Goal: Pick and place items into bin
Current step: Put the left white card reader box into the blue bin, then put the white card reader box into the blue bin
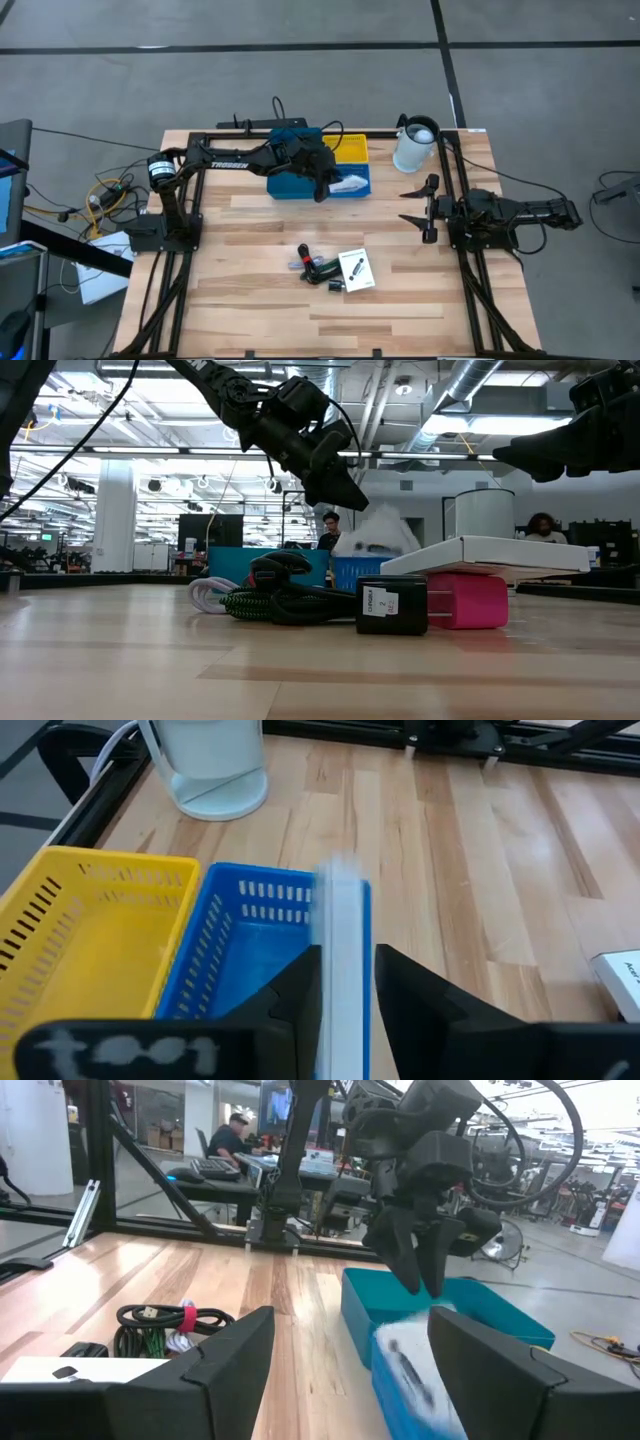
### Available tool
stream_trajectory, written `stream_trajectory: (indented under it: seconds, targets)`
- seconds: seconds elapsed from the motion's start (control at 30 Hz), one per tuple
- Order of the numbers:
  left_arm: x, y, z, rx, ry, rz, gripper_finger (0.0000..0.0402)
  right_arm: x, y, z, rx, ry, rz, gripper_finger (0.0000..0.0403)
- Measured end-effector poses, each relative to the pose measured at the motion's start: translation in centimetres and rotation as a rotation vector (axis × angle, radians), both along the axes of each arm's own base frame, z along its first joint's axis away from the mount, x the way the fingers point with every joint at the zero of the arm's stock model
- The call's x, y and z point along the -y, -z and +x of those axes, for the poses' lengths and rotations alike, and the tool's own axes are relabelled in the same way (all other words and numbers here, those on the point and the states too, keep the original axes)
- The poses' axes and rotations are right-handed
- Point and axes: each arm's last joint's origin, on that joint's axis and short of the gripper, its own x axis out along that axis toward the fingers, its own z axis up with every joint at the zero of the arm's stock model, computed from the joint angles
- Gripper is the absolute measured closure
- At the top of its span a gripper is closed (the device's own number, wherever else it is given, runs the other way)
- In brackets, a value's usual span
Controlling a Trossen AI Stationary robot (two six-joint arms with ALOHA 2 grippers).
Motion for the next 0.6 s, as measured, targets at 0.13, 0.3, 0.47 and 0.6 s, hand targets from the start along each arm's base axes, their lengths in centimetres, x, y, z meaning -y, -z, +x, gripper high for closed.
stream_trajectory:
  seconds: [0.13,0.3,0.47,0.6]
  targets:
    - [-0.06,0.01,-0.01,-0.005,-0.019,0.011,0.0298,0.0,0.01,0.0,0.0,0.0,0.0,0.0143]
    - [-0.07,0.03,-0.02,-0.007,-0.022,0.012,0.029,0.0,0.01,0.0,0.0,0.0,0.0,0.0143]
    - [-0.07,0.03,-0.02,-0.008,-0.022,0.013,0.029,0.0,0.01,0.0,0.0,0.0,0.0,0.0143]
    - [-0.09,-0.03,0.01,0.0,-0.023,0.015,0.029,0.0,0.01,0.0,-0.001,0.0,0.0,0.0143]
